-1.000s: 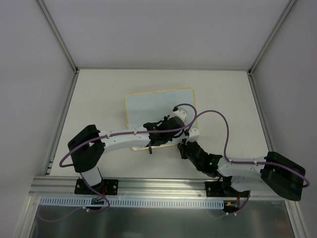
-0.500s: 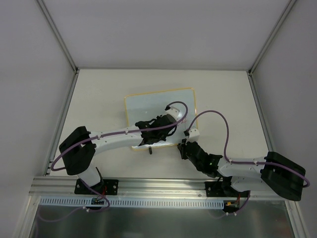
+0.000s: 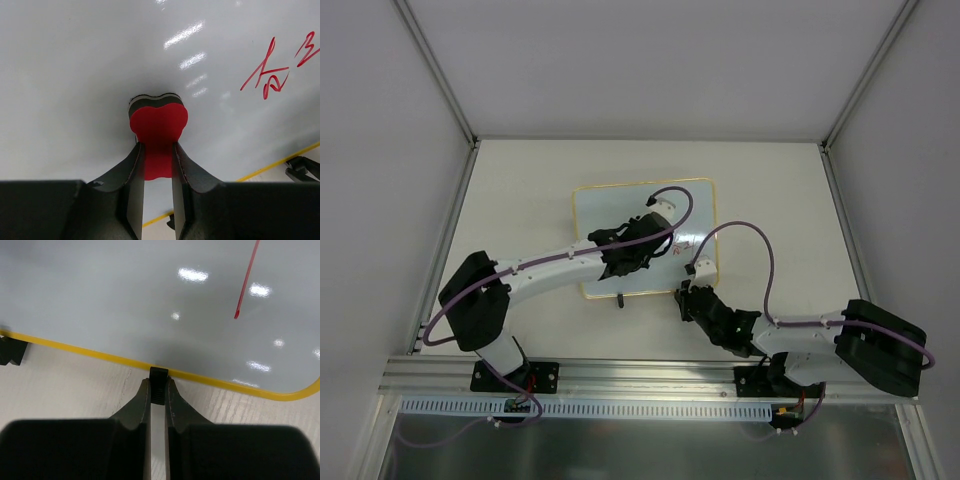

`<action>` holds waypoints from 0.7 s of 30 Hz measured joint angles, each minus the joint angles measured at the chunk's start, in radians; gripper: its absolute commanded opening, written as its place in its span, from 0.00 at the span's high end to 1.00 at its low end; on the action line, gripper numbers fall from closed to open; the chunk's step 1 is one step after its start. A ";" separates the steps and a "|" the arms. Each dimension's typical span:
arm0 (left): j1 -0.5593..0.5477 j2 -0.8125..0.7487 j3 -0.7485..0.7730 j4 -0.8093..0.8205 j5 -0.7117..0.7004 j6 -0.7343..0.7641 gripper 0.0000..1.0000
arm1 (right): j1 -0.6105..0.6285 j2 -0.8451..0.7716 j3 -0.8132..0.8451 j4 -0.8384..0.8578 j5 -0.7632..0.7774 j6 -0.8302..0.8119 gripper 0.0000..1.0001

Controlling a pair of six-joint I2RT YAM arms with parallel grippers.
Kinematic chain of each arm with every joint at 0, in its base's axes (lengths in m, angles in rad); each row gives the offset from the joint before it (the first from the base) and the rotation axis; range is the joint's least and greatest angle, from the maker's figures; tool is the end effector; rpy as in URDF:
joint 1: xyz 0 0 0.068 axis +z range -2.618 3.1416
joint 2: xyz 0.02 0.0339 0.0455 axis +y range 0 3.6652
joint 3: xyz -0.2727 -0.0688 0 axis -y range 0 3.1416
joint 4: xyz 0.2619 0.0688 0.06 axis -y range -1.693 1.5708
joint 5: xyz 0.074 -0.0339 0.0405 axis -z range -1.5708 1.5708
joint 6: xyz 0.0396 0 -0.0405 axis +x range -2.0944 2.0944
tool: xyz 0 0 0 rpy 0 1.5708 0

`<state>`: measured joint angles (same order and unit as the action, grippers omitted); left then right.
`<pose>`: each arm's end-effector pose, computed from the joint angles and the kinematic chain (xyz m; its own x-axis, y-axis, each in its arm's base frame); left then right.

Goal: Erase the whiteboard

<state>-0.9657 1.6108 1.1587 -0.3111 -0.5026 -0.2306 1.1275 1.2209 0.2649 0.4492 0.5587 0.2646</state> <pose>0.2269 -0.2945 0.2504 -0.5023 0.3741 -0.7796 0.4190 0.8939 0.1590 0.1136 0.1903 0.1381 -0.3493 -0.2186 -0.9112 -0.4930 0.8698 -0.0197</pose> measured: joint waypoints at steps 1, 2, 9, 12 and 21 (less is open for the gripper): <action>0.003 0.009 0.010 -0.006 -0.002 0.002 1.00 | 0.006 0.014 0.008 0.003 0.008 0.001 1.00; 0.005 0.020 0.023 -0.015 -0.004 0.004 1.00 | 0.011 0.028 0.016 0.006 0.016 0.001 1.00; 0.012 0.039 0.044 -0.024 -0.012 0.003 1.00 | 0.016 0.049 0.034 0.010 0.027 0.008 0.73; 0.012 0.035 0.039 -0.018 -0.015 0.002 1.00 | 0.024 0.025 0.032 -0.029 -0.003 0.004 0.59; 0.012 0.006 0.000 0.011 -0.019 -0.018 1.00 | 0.002 -0.242 0.033 -0.261 -0.037 -0.063 0.39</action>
<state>-0.9535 1.6173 1.1591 -0.3000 -0.5217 -0.2485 1.1294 0.9787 0.2977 0.1886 0.5220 0.2020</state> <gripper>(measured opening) 0.214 0.564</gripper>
